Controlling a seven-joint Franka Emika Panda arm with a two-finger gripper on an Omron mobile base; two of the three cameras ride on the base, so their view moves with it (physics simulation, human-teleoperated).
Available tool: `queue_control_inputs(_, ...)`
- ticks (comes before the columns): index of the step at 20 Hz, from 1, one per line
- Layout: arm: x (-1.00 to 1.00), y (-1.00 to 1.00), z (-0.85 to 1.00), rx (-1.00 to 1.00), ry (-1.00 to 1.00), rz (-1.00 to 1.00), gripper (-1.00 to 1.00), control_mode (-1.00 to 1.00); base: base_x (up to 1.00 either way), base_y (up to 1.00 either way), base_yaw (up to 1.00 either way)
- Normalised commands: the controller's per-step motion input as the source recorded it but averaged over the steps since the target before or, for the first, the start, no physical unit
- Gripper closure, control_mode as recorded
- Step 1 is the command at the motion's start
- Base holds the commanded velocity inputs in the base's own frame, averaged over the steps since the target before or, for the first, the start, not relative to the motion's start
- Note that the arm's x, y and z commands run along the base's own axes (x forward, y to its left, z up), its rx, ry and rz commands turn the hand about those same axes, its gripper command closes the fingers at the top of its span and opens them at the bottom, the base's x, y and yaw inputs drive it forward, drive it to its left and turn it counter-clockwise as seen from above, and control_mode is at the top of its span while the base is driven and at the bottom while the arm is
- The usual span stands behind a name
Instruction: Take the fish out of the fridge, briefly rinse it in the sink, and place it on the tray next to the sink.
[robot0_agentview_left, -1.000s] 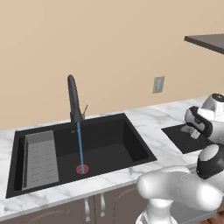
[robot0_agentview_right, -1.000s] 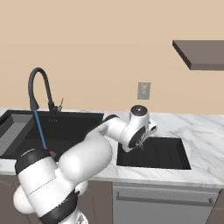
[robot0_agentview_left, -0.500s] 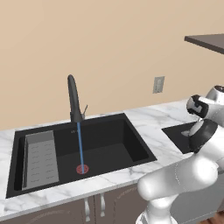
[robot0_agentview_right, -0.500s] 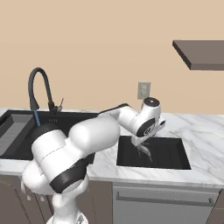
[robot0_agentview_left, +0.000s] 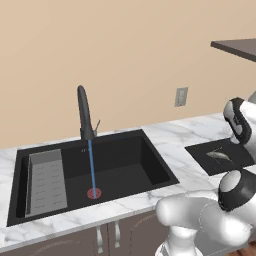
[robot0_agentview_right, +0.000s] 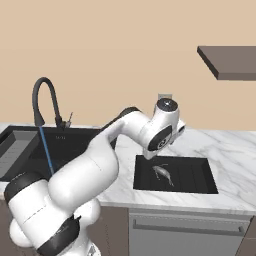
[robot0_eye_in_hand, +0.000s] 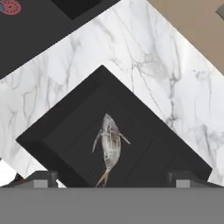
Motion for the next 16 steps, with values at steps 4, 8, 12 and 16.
queue_control_inputs(4, -0.59, 1.00, 0.27, -0.29, -0.25, 0.11, -1.00, -1.00, 0.00, 0.00, 0.00)
queue_control_inputs(8, -0.39, 1.00, 0.05, -0.21, -0.11, 0.22, -1.00, -1.00, 0.00, 0.00, 0.00)
queue_control_inputs(12, -0.36, 1.00, -0.08, -0.19, -0.15, 0.24, -1.00, -1.00, 0.00, 0.00, 0.00)
queue_control_inputs(16, -0.21, 1.00, -0.01, -0.14, -0.19, 0.27, -1.00, -1.00, 0.00, 0.00, 0.00)
